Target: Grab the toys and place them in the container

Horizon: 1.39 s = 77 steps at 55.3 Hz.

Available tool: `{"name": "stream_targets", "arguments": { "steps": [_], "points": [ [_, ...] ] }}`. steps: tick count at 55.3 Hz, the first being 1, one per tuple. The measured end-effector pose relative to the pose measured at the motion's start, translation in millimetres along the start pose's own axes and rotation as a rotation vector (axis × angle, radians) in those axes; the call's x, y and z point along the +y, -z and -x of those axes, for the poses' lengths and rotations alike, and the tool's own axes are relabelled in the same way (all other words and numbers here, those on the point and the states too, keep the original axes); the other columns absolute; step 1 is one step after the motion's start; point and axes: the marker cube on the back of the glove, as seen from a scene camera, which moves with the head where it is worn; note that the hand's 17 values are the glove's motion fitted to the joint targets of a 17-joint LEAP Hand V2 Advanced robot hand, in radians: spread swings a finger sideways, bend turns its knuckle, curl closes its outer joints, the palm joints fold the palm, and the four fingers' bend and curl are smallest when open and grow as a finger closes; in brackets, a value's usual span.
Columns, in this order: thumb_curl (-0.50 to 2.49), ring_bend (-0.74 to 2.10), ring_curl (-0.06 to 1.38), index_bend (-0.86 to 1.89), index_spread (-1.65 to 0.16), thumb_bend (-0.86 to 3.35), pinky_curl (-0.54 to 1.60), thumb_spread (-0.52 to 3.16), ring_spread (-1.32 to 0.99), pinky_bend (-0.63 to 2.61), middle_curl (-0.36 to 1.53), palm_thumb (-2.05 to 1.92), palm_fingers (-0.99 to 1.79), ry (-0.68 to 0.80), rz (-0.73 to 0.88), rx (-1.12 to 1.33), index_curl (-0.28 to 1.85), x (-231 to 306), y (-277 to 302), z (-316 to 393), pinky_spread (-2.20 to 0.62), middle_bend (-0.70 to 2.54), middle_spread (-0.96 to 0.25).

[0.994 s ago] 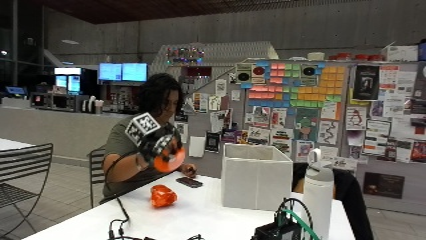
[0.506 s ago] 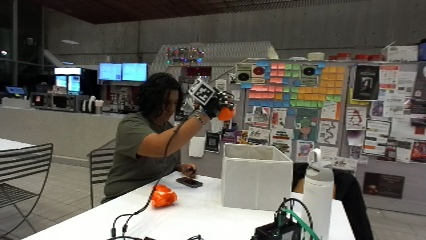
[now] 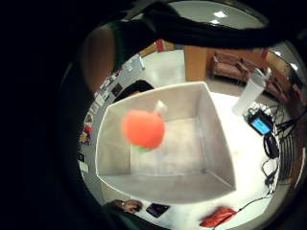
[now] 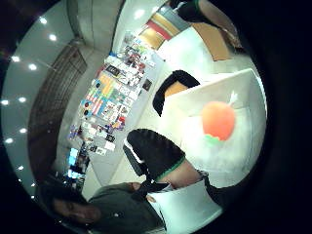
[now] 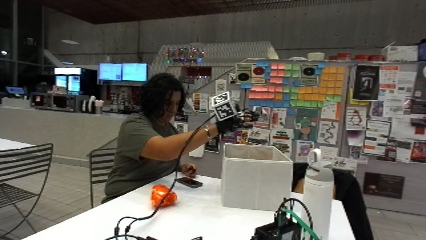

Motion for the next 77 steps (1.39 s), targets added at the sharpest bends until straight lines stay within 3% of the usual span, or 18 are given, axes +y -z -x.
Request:
{"name": "stream_targets", "arguments": {
  "steps": [6,11,21,35,44,49,52,55,65,77],
  "points": [
    [0.49,0.34,0.37,0.29,-0.47,-0.08,0.38,1.08,-0.20,0.82,0.58,-0.10,-0.06,-0.011,0.034,0.074,0.70,53,31,-24,0.01,0.31,-0.18],
    [0.44,0.52,0.39,0.19,-0.45,-0.08,0.34,1.09,-0.21,0.73,0.57,-0.10,0.11,-0.010,0.067,0.199,0.64,113,49,-45,0.01,0.32,-0.16],
    [0.37,0.58,0.42,0.17,-0.42,-0.07,0.34,1.09,-0.21,0.71,0.55,-0.09,0.13,-0.119,0.114,0.350,0.59,235,66,-93,0.01,0.32,-0.14],
    [0.32,0.53,0.39,0.20,-0.43,-0.06,0.34,1.05,-0.21,0.74,0.51,-0.07,0.17,-0.622,0.238,0.489,0.54,366,26,-180,0.02,0.31,-0.14],
    [0.30,0.35,0.35,0.20,-0.45,-0.06,0.37,1.04,-0.15,0.81,0.48,-0.07,-0.06,-0.490,0.309,0.531,0.54,392,-16,-201,0.04,0.21,-0.12],
    [0.29,0.31,0.33,0.10,-0.45,-0.06,0.39,1.02,-0.13,0.90,0.45,-0.07,-0.03,-0.448,0.280,0.522,0.48,402,-32,-210,0.05,0.17,-0.12],
    [0.29,0.49,0.36,0.05,-0.45,-0.05,0.40,1.04,-0.15,1.05,0.41,-0.05,0.06,-0.424,0.241,0.538,0.42,401,-33,-213,0.00,0.09,-0.12],
    [0.30,0.88,0.45,0.03,-0.45,0.02,0.42,1.17,-0.24,1.13,0.35,0.04,0.32,-0.386,0.182,0.568,0.36,397,-33,-215,-0.14,0.05,-0.14],
    [0.38,1.22,0.57,0.20,-0.45,0.16,0.46,1.33,-0.35,1.18,0.44,0.30,1.09,-0.288,-0.030,0.588,0.38,393,-29,-212,-0.33,0.42,-0.26],
    [0.51,1.37,0.66,0.41,-0.45,0.15,0.56,1.12,-0.37,1.26,0.66,0.44,1.23,-0.209,-0.179,0.564,0.54,381,-4,-179,-0.42,0.86,-0.32]
  ]
}}
